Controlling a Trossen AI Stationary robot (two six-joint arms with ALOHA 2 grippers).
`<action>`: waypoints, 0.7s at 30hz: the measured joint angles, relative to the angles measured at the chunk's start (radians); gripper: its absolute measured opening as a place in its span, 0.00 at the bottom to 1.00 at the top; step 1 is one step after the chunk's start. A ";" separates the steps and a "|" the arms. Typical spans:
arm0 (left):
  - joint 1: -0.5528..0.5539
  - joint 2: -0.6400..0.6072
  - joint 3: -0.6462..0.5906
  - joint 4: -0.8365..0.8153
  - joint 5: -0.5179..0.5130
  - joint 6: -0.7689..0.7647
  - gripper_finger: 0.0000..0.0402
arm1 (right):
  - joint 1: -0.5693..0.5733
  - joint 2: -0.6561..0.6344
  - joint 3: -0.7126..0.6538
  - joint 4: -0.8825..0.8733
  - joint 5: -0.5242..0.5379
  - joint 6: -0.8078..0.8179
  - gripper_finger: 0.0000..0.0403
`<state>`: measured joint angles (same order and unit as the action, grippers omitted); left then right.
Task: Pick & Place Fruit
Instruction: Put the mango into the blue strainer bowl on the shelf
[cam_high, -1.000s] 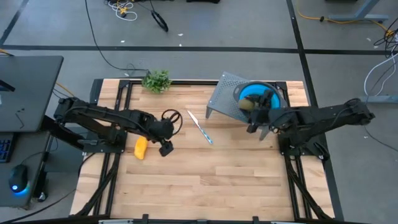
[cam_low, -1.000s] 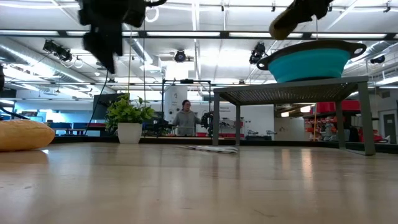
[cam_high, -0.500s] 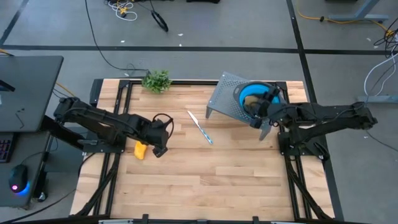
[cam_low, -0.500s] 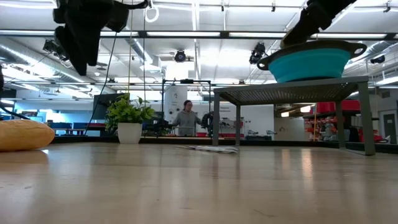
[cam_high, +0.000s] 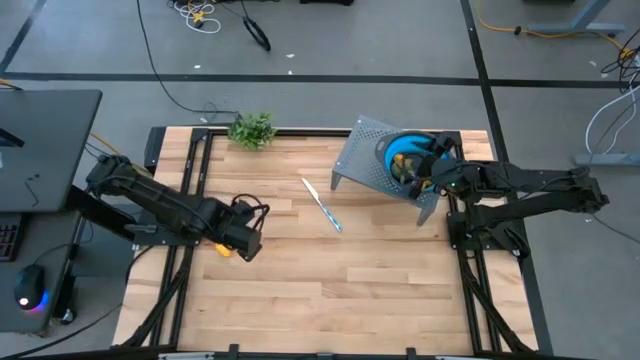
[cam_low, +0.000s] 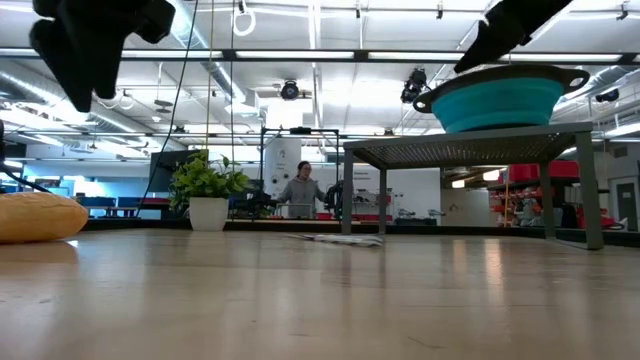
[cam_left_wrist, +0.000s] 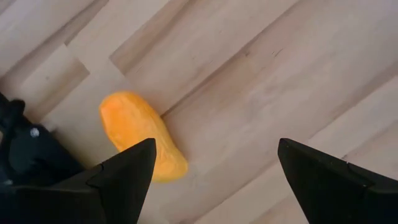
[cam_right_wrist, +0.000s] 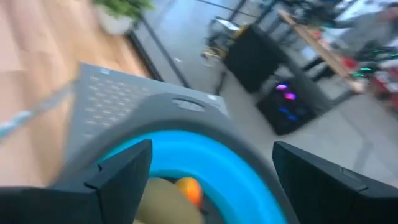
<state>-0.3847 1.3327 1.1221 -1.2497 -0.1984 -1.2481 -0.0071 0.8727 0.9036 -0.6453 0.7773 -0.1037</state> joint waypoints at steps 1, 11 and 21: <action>-0.013 0.000 0.000 -0.005 -0.001 -0.019 0.86 | 0.001 -0.005 0.000 0.006 -0.037 0.001 0.85; -0.163 -0.040 -0.077 -0.036 -0.095 -0.347 0.86 | 0.002 -0.008 0.000 0.168 -0.431 -0.046 0.85; -0.234 -0.265 -0.383 0.182 -0.115 -0.581 0.86 | 0.003 -0.008 0.000 0.224 -0.476 -0.088 0.85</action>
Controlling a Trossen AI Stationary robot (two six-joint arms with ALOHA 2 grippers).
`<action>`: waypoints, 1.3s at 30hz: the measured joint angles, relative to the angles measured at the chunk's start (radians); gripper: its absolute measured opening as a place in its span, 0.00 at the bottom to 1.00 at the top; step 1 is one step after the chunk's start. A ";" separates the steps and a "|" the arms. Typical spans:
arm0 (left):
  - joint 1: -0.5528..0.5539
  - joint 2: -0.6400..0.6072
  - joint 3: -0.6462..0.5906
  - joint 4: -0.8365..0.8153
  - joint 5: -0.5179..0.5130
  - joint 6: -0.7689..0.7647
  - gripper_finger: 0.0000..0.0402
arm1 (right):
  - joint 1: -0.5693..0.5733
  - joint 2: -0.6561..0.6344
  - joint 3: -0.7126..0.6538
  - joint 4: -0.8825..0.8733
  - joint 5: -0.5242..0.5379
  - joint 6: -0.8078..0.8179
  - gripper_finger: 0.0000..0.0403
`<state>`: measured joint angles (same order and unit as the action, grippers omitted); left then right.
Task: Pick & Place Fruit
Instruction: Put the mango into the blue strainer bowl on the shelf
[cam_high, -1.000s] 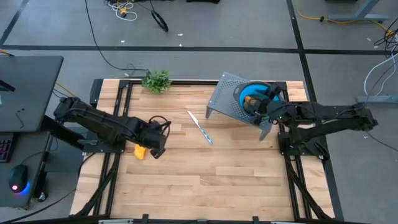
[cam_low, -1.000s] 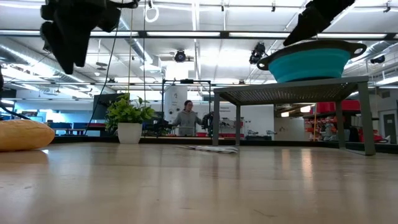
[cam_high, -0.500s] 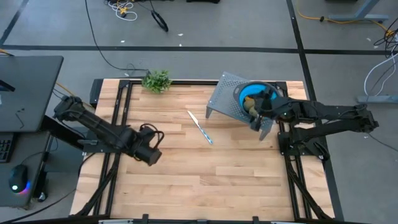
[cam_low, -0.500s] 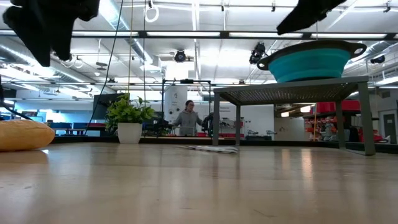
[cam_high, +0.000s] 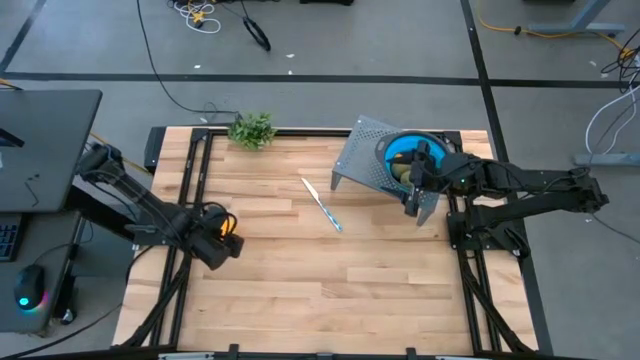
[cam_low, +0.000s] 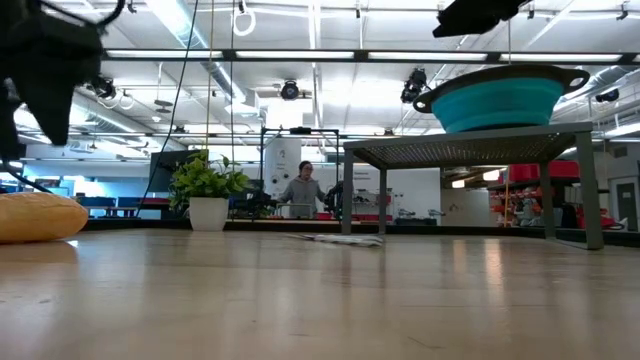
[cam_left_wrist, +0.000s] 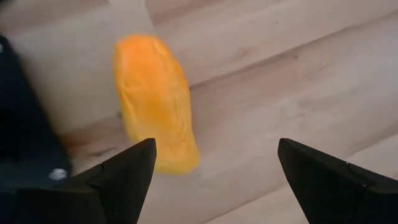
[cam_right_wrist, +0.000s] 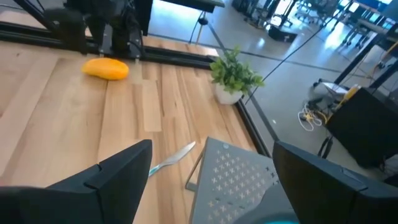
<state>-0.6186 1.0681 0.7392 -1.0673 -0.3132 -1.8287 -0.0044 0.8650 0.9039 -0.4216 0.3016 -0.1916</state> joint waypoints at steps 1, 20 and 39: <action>0.001 -0.017 -0.032 0.038 0.014 -0.002 0.86 | 0.000 0.000 0.000 0.006 0.000 -0.003 0.85; 0.013 -0.054 -0.340 0.295 0.077 -0.113 0.86 | 0.000 0.026 0.000 0.014 -0.003 -0.002 0.85; 0.014 -0.054 -0.332 0.341 0.069 -0.031 0.63 | 0.001 0.058 0.000 0.038 -0.118 -0.004 0.85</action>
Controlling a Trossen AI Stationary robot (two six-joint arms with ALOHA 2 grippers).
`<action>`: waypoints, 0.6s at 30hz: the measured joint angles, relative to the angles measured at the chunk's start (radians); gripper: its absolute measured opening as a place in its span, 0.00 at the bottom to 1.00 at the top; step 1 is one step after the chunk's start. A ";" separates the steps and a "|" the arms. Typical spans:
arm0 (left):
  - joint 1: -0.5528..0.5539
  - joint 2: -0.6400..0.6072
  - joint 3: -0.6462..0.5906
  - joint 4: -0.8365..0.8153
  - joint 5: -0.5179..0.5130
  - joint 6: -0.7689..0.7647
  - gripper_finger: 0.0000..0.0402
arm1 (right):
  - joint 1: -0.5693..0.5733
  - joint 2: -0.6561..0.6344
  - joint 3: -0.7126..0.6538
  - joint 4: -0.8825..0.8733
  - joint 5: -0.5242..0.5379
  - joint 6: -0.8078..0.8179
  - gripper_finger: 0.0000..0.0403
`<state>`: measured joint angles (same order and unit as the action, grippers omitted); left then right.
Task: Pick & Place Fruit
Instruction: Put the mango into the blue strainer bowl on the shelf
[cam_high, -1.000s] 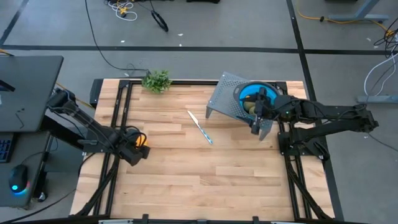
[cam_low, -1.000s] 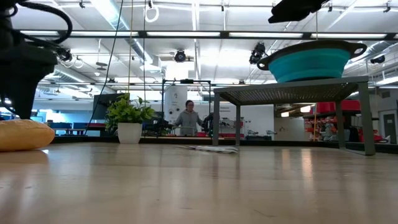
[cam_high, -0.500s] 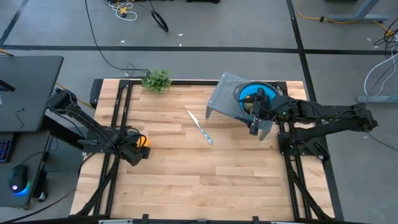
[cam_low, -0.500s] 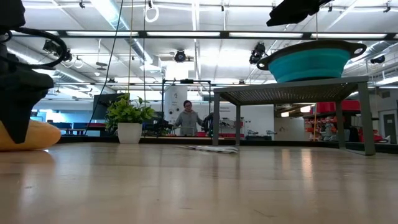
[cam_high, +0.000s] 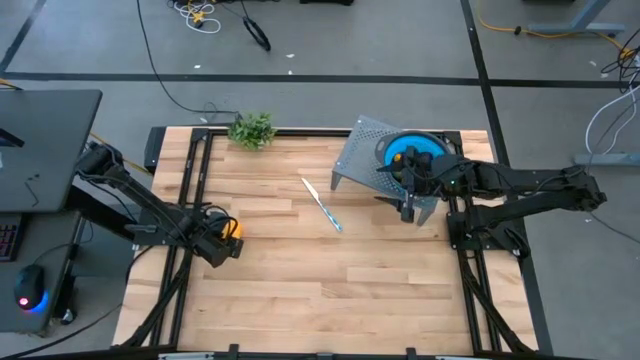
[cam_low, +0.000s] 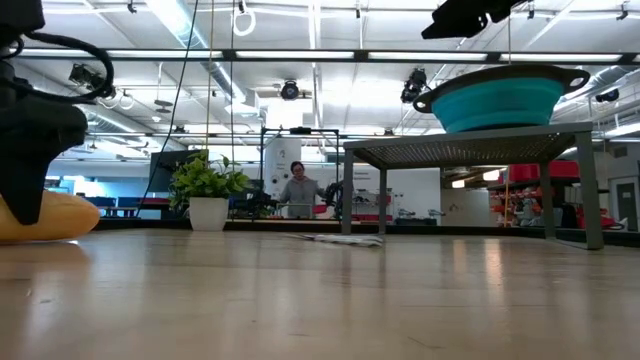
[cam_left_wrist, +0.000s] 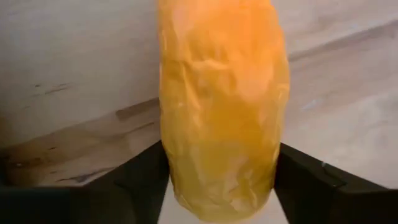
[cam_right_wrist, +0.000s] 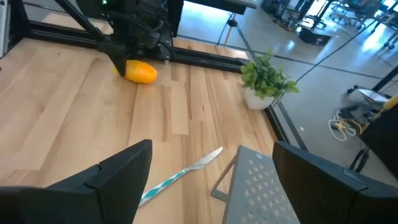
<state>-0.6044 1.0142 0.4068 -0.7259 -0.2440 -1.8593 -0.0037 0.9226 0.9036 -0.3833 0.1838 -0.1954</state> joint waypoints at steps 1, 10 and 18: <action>0.000 0.000 0.003 0.005 0.000 0.008 0.60 | 0.000 0.004 0.000 0.001 -0.003 -0.002 0.85; 0.028 0.000 0.067 0.014 -0.027 0.122 0.57 | 0.000 0.092 0.000 0.100 -0.050 -0.011 0.85; 0.163 0.001 0.276 0.251 -0.156 0.670 0.57 | 0.069 0.194 0.000 0.188 -0.220 -0.218 0.85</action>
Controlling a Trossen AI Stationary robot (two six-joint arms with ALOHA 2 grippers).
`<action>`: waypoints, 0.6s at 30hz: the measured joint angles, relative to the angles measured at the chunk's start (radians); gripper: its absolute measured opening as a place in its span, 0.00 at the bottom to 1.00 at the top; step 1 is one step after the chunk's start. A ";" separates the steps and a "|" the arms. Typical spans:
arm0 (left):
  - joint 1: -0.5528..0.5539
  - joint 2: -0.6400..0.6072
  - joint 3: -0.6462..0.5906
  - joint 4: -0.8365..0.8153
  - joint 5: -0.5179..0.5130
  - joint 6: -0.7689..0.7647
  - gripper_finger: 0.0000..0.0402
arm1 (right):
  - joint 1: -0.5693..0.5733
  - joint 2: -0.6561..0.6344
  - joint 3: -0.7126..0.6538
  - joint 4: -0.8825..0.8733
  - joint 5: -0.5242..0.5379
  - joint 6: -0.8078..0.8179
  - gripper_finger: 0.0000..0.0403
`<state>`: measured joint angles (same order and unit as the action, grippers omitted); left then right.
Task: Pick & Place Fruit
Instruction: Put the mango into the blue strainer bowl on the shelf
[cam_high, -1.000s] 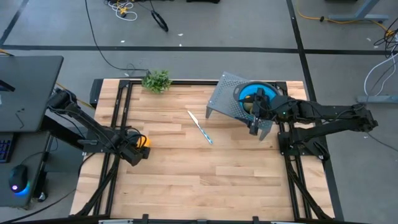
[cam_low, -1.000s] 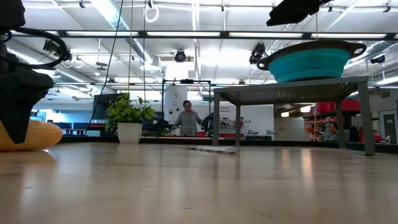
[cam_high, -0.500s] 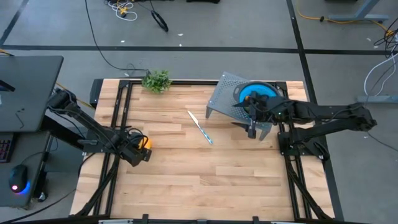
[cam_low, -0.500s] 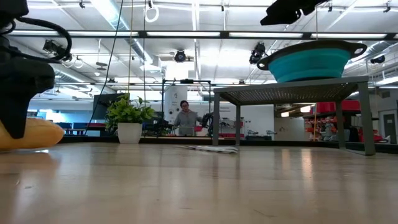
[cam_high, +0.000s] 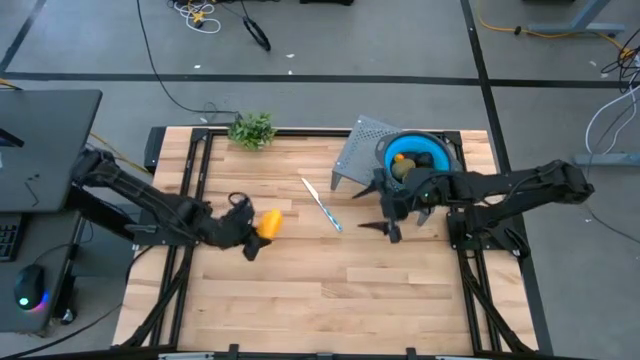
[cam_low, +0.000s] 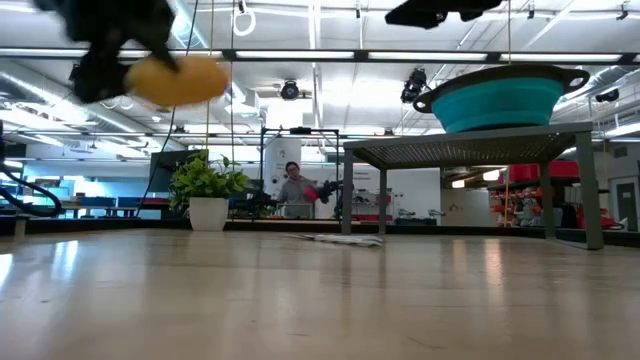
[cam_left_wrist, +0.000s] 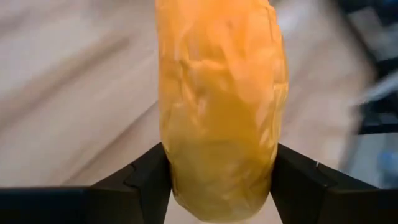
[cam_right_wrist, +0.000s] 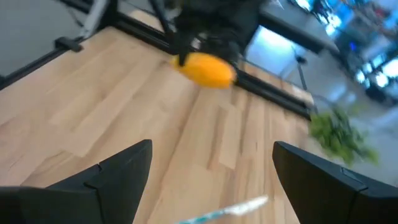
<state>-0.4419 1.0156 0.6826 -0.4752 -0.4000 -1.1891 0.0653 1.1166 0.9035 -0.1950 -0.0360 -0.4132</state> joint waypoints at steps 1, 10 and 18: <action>0.021 0.001 0.022 0.040 0.000 0.063 0.57 | 0.015 0.011 0.000 0.011 0.001 -0.027 0.85; 0.197 0.203 0.245 0.101 0.194 0.338 0.57 | 0.125 0.053 0.000 0.148 0.017 -0.153 0.85; 0.285 0.500 0.470 0.122 0.514 0.485 0.57 | 0.150 0.088 0.000 0.169 0.008 -0.196 0.85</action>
<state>-0.1569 1.5152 1.1526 -0.3535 0.1139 -0.7043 0.2156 1.2042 0.9036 -0.0257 -0.0277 -0.6094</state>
